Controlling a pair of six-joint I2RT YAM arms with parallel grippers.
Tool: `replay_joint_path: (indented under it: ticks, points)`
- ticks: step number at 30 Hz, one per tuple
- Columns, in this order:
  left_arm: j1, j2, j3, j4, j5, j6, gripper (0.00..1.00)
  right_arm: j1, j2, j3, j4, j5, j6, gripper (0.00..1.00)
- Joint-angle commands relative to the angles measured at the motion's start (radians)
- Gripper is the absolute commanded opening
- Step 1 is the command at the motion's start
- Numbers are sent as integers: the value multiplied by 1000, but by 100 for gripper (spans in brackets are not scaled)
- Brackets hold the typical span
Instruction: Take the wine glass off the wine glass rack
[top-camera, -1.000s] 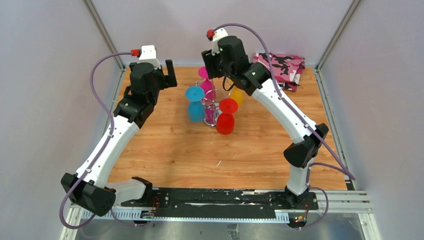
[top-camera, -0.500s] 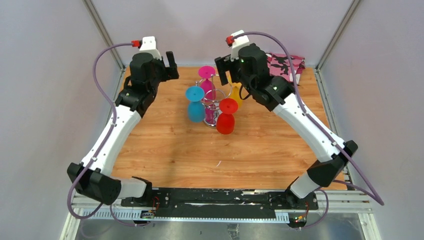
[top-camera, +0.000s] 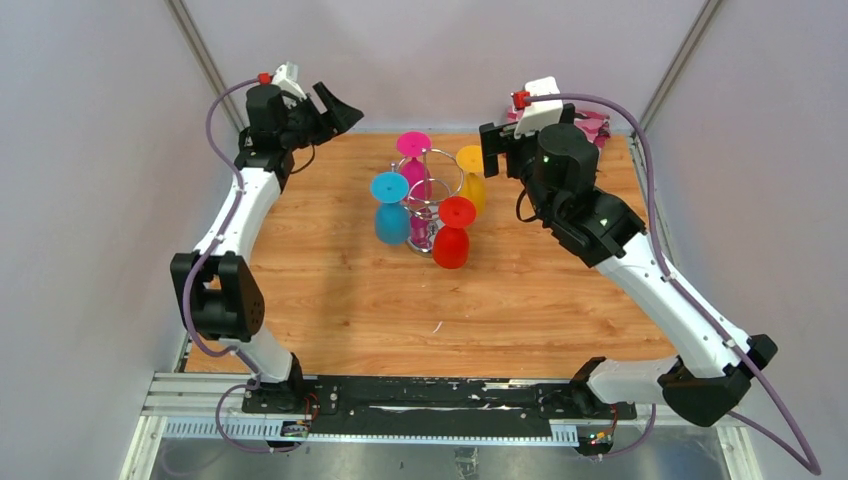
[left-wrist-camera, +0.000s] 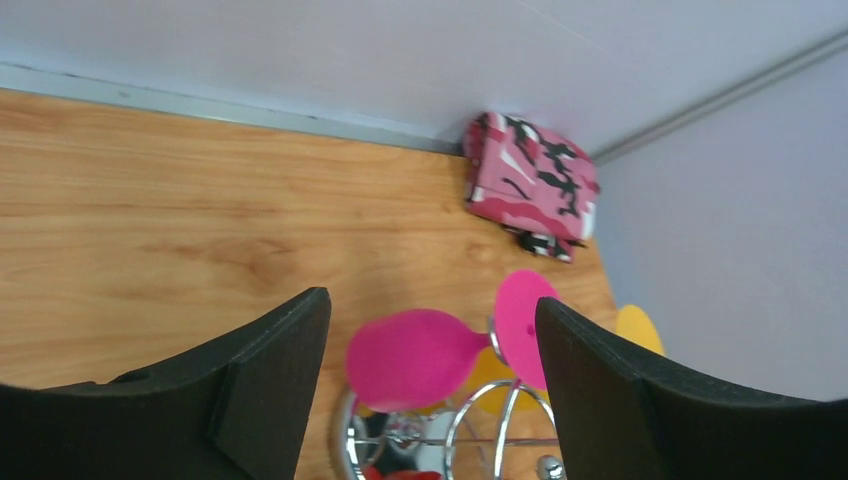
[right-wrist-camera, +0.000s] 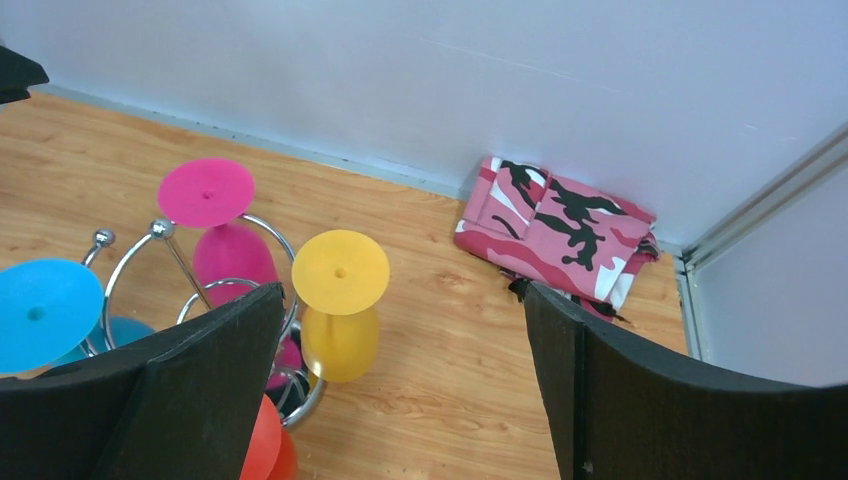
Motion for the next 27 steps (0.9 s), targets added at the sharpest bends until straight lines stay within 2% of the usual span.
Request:
replay_joint_path:
  ticks: [1, 6, 9, 19, 24, 27]
  points:
    - [0, 64, 33, 163, 241, -154, 78, -15, -11, -42, 46, 64, -19, 95]
    - [-1, 109, 40, 169, 270, -166, 76, -16, 0, -50, 51, 64, -15, 95]
    - [-21, 133, 41, 169, 290, -165, 71, -18, 7, -54, 60, 64, -11, 95]
    - [-117, 227, 74, 169, 283, -160, 68, -26, 15, -61, 66, 59, -9, 95]
    - [-132, 254, 78, 168, 277, -157, 66, -31, 4, -70, 73, 55, -11, 94]
    - [-132, 263, 80, 170, 281, -157, 62, -36, 3, -79, 80, 55, -10, 94]
